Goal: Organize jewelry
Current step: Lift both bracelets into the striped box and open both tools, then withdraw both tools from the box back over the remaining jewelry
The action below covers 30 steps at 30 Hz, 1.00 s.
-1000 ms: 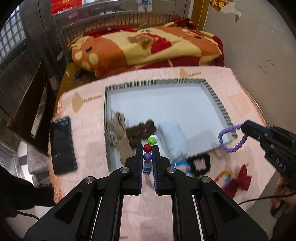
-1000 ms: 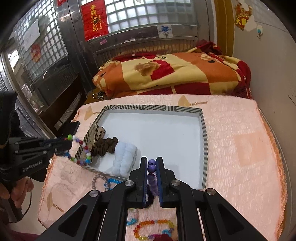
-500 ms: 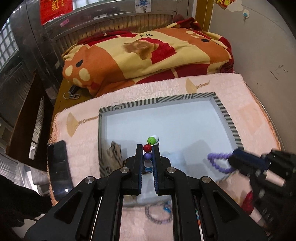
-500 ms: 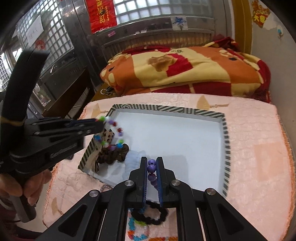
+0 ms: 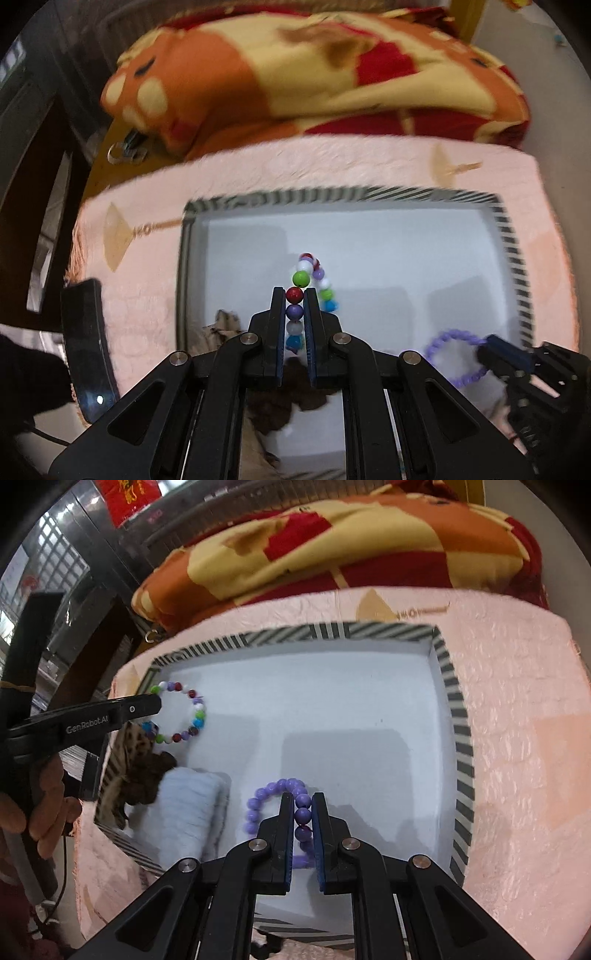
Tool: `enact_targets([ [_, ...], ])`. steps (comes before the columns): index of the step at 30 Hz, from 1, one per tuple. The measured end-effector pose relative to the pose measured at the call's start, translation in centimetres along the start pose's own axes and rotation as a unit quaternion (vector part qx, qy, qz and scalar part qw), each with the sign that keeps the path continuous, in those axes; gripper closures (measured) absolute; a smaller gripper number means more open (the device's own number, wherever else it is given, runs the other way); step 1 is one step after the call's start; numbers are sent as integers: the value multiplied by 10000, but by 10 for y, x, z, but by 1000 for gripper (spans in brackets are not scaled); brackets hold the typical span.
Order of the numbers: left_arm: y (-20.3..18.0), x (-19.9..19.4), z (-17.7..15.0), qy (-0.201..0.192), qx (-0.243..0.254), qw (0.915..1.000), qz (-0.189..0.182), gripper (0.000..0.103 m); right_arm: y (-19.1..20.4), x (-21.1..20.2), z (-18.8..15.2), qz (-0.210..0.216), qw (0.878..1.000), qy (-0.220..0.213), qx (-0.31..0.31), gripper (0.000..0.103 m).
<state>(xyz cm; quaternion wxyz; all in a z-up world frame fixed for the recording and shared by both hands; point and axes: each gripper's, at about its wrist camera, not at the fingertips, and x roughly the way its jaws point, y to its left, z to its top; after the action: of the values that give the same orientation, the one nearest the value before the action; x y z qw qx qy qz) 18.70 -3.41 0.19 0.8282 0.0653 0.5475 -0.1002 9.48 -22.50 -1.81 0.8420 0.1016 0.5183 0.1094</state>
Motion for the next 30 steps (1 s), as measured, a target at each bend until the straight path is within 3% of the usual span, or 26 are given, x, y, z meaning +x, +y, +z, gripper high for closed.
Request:
enact_targets([
  [6,14,13,-7,197,-134,9997,87,95,4,6,-6,41,9998,189,-35,94],
  [8,15,14,-9,213,-170,9996,84,93,3,4,-6,20,9998,204,47,80],
  [9,15,14,-11,214,-170,9996,76,90,2,1,-7,-51,9998,160,69,65],
  [10,15,14,-13,210,-164,9996,77,83,2,-3,-8,-129,9999,83,66,61],
  [13,13,8,-18,140,-118,9998,96,66,4,-12,-9,-195,9998,-19,25,61],
  [30,2,-44,-59,-321,-210,9992,118,61,32,-45,-27,-219,9989,-414,47,60],
])
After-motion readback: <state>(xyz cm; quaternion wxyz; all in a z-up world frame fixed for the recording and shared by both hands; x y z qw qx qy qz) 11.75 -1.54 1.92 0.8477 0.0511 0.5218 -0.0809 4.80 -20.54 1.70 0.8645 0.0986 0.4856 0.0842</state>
